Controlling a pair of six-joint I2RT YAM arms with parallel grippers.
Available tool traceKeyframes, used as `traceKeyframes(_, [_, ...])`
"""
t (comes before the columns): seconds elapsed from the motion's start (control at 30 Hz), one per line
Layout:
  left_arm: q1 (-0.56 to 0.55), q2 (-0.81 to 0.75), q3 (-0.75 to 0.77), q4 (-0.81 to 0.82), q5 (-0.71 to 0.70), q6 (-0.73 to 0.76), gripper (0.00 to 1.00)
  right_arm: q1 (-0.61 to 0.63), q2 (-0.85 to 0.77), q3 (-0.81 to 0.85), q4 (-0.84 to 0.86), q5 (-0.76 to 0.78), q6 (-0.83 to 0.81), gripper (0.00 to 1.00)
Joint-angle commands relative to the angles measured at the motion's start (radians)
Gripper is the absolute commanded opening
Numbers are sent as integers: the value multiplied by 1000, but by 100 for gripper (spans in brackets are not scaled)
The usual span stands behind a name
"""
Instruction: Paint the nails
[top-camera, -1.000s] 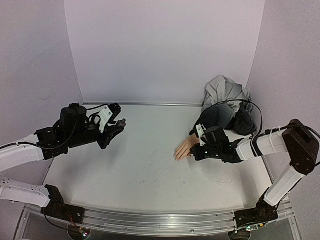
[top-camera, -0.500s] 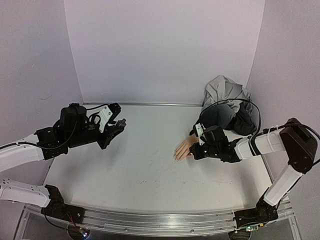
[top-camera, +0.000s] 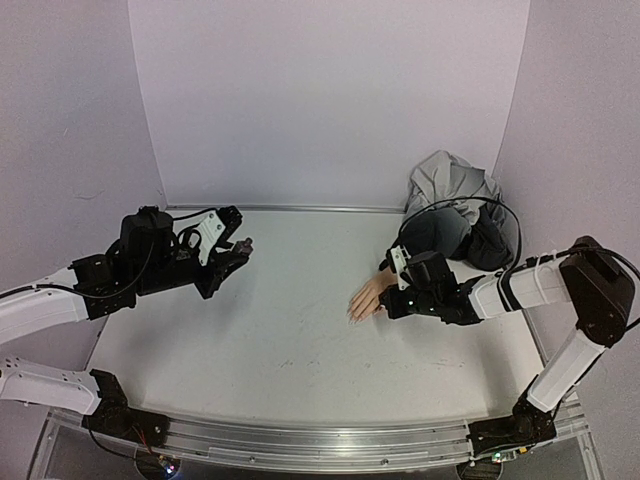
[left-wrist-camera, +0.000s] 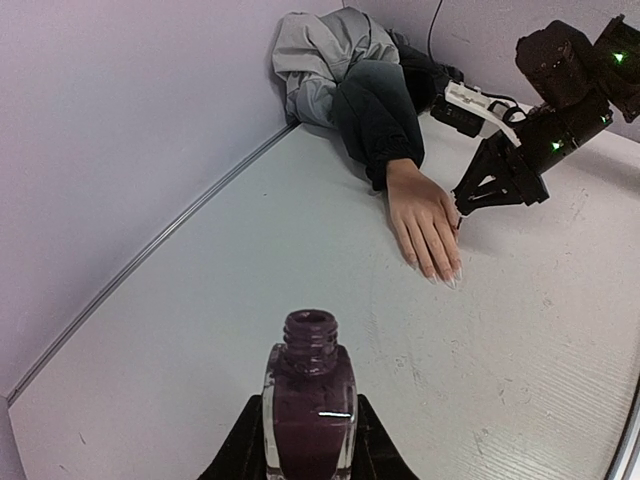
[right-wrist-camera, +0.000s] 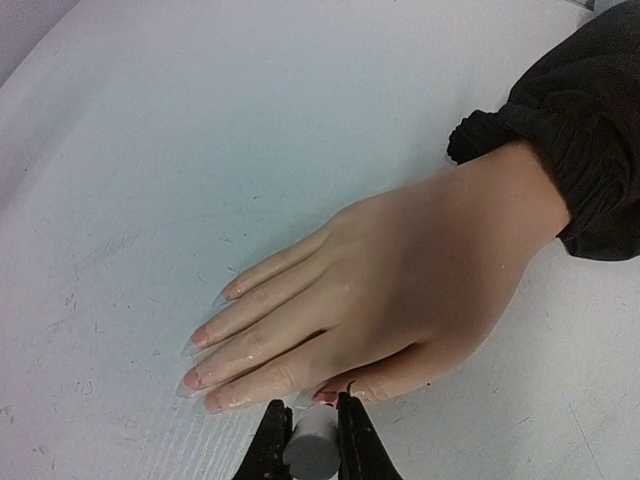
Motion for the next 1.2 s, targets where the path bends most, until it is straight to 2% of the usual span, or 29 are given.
traceKeyframes(0.0, [8,-2,61,44,13,-18,0,-8,16,43,20,18,-13,0])
traceKeyframes(1.17, [12,3,63,44,24,-24,0,-9,35,49,17,-1,-11,0])
